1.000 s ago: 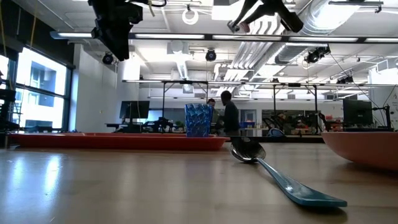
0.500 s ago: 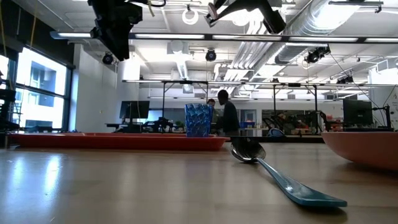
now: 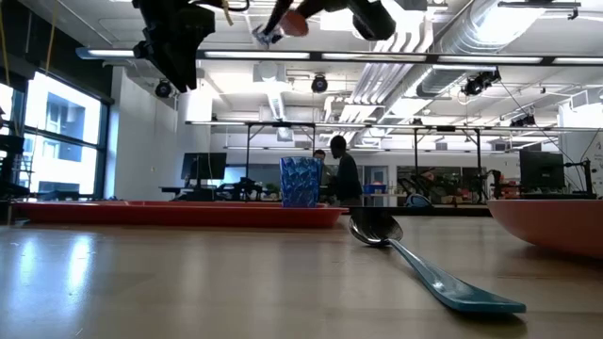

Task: Pick and place plate/cup/fork/spoon on tray
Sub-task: Put the orange fork on the left of the red serving tray

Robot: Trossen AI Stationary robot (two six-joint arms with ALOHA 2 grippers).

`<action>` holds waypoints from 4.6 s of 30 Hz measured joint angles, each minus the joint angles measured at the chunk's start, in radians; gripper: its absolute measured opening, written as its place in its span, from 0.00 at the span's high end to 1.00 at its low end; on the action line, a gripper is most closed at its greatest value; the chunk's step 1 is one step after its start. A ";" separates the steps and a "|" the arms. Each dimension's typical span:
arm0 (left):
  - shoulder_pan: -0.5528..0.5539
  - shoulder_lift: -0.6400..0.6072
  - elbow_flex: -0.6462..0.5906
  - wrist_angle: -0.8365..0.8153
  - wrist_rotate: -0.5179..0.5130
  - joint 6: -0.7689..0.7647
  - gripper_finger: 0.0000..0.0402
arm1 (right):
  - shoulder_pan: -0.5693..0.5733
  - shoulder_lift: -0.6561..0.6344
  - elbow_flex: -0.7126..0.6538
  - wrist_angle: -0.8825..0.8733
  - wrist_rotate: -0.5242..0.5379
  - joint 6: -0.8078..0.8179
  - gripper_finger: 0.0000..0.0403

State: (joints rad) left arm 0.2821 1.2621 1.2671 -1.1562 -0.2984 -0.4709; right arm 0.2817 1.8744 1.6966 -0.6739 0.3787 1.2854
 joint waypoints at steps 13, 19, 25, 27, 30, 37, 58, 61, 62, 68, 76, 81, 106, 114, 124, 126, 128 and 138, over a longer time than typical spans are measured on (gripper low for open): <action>0.000 0.000 0.000 -0.002 -0.001 -0.061 0.66 | 0.044 0.202 0.173 -0.151 -0.065 0.128 1.00; 0.000 0.000 0.000 -0.003 -0.003 -0.080 0.66 | 0.074 0.263 0.174 -0.152 -0.076 0.224 1.00; 0.000 0.000 0.000 -0.002 -0.002 -0.101 0.66 | 0.082 0.326 0.174 -0.144 -0.100 0.366 1.00; 0.000 0.000 0.000 -0.002 -0.002 -0.101 0.66 | 0.085 0.344 0.174 -0.138 -0.105 0.410 1.00; 0.000 0.000 0.000 -0.002 -0.002 -0.101 0.66 | 0.087 0.362 0.174 -0.148 -0.106 0.459 1.00; -0.001 0.000 0.000 -0.002 -0.002 -0.101 0.66 | 0.088 0.382 0.173 -0.205 -0.107 0.549 1.00; 0.000 0.000 0.000 -0.002 0.001 -0.056 0.66 | 0.056 0.454 0.172 -0.212 -0.197 0.555 0.99; 0.000 0.000 0.000 -0.002 0.001 -0.049 0.66 | 0.048 0.454 0.172 -0.212 -0.216 0.547 0.98; 0.000 0.000 0.000 -0.002 0.001 -0.048 0.66 | 0.045 0.454 0.172 -0.212 -0.226 0.547 0.98; 0.000 0.000 0.000 -0.002 0.001 -0.048 0.66 | 0.042 0.454 0.172 -0.214 -0.230 0.547 0.94; 0.000 0.000 0.000 -0.002 0.000 -0.040 0.66 | 0.041 0.454 0.172 -0.209 -0.231 0.547 0.93; 0.000 0.000 0.000 -0.002 0.000 -0.007 0.66 | 0.041 0.454 0.172 -0.208 -0.222 0.547 0.90; 0.000 0.000 0.000 -0.002 0.008 0.101 0.66 | -0.005 0.452 0.448 -0.621 -0.142 0.287 0.78; 0.000 0.000 0.000 -0.002 0.008 0.178 0.66 | -0.037 0.452 0.642 -0.902 0.046 0.189 0.78; 0.000 0.000 0.000 -0.002 0.025 0.146 0.66 | -0.092 0.347 0.600 -0.896 0.195 0.010 0.78; 0.000 0.000 0.000 -0.003 0.034 0.122 0.66 | -0.105 0.316 0.591 -0.899 0.219 -0.064 0.78; 0.000 0.000 0.000 -0.003 0.035 0.087 0.66 | -0.118 0.286 0.592 -0.897 0.242 -0.143 0.78; -0.001 0.000 0.000 0.013 0.109 -0.124 0.66 | -0.190 0.095 0.591 -0.897 0.340 -0.575 0.78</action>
State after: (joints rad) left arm 0.2807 1.2621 1.2671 -1.1435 -0.1892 -0.5953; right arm 0.0918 1.9695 2.2875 -1.5711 0.7189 0.7107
